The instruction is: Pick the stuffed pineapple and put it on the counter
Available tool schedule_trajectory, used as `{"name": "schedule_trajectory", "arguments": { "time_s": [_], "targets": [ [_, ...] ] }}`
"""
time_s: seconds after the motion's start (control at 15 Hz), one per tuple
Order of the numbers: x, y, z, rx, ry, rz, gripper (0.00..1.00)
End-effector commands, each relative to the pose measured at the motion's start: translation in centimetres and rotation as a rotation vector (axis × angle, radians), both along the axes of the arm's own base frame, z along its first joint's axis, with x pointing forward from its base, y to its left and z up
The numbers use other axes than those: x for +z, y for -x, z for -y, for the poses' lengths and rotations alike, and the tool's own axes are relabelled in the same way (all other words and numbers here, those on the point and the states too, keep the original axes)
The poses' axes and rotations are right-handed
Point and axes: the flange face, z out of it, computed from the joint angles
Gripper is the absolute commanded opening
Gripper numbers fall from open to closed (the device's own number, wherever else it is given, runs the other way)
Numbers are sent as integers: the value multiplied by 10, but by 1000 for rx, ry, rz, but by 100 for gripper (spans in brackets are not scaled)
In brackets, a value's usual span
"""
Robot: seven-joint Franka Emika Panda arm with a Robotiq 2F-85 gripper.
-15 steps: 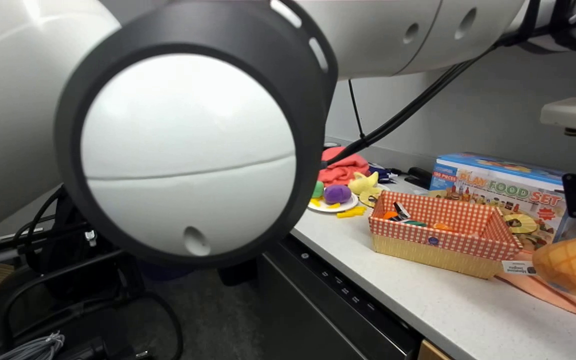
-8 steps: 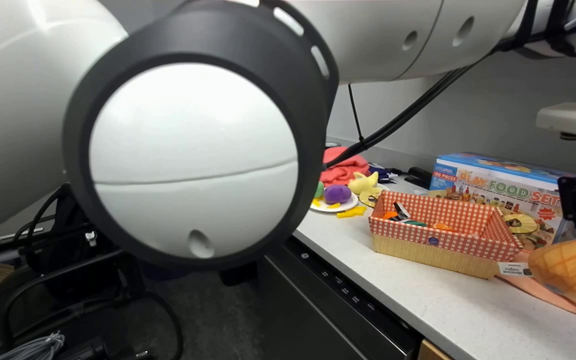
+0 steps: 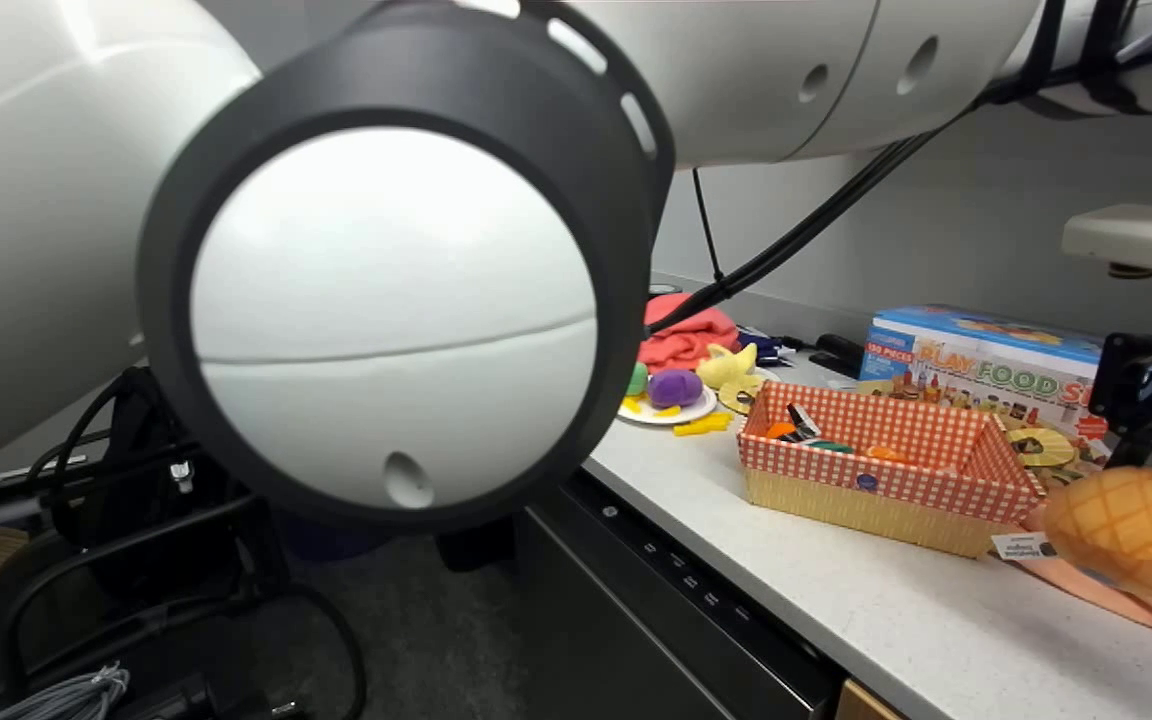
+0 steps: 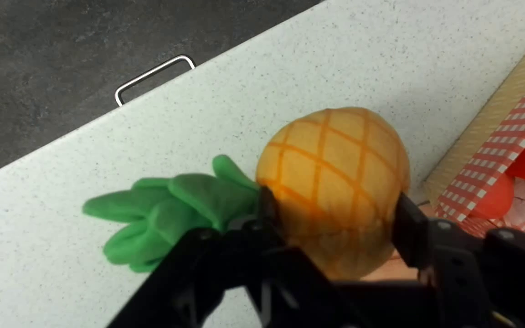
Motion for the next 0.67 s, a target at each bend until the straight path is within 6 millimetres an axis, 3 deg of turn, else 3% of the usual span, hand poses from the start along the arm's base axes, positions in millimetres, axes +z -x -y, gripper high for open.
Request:
{"name": "schedule_trajectory", "arguments": {
  "time_s": [0.0, 0.13, 0.6],
  "targets": [
    [5, -1, -5, -4, 12, -7, 94],
    [5, -2, -7, -4, 11, -7, 100],
    [5, -1, -5, -2, 10, -7, 100]
  ]
}}
